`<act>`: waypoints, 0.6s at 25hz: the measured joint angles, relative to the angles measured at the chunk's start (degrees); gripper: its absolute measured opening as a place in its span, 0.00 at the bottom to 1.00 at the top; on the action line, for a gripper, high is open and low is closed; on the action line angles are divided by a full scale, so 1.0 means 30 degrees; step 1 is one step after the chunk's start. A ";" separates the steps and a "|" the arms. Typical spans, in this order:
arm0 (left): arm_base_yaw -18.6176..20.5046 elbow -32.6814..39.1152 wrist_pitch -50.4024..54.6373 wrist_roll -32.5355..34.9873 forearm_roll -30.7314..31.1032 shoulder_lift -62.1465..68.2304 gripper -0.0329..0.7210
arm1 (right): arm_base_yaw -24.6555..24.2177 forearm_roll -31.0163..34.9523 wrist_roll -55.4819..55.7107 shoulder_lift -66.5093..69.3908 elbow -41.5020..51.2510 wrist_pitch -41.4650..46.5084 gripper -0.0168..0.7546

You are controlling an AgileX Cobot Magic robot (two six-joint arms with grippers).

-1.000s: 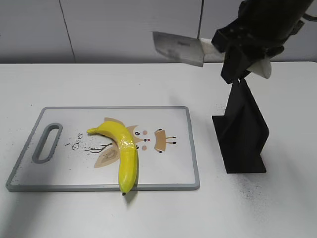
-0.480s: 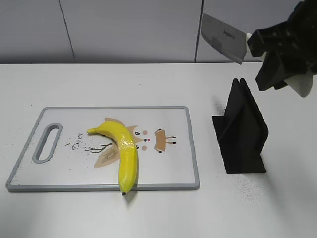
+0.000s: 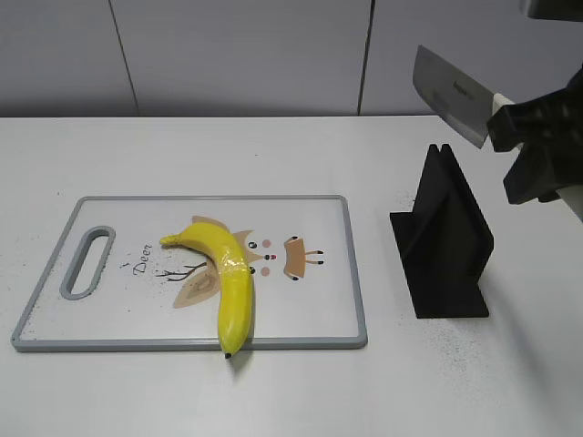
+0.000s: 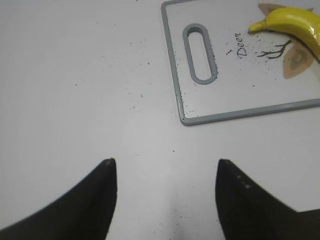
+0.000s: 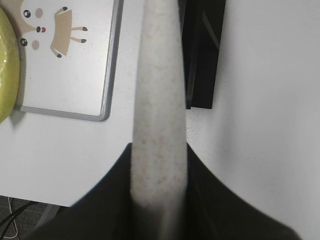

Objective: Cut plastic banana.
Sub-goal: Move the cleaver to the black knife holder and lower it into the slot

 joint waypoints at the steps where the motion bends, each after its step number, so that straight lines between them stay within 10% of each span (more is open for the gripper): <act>1: 0.0000 0.0395 0.0000 0.0000 0.0000 -0.0966 0.82 | 0.0000 -0.0042 0.0210 -0.0022 0.0110 -0.0033 0.24; 15: 0.0000 0.2426 0.0656 -0.1349 -0.0364 -0.8479 0.79 | 0.0000 -0.0955 0.1801 -0.0035 0.1257 -0.0893 0.24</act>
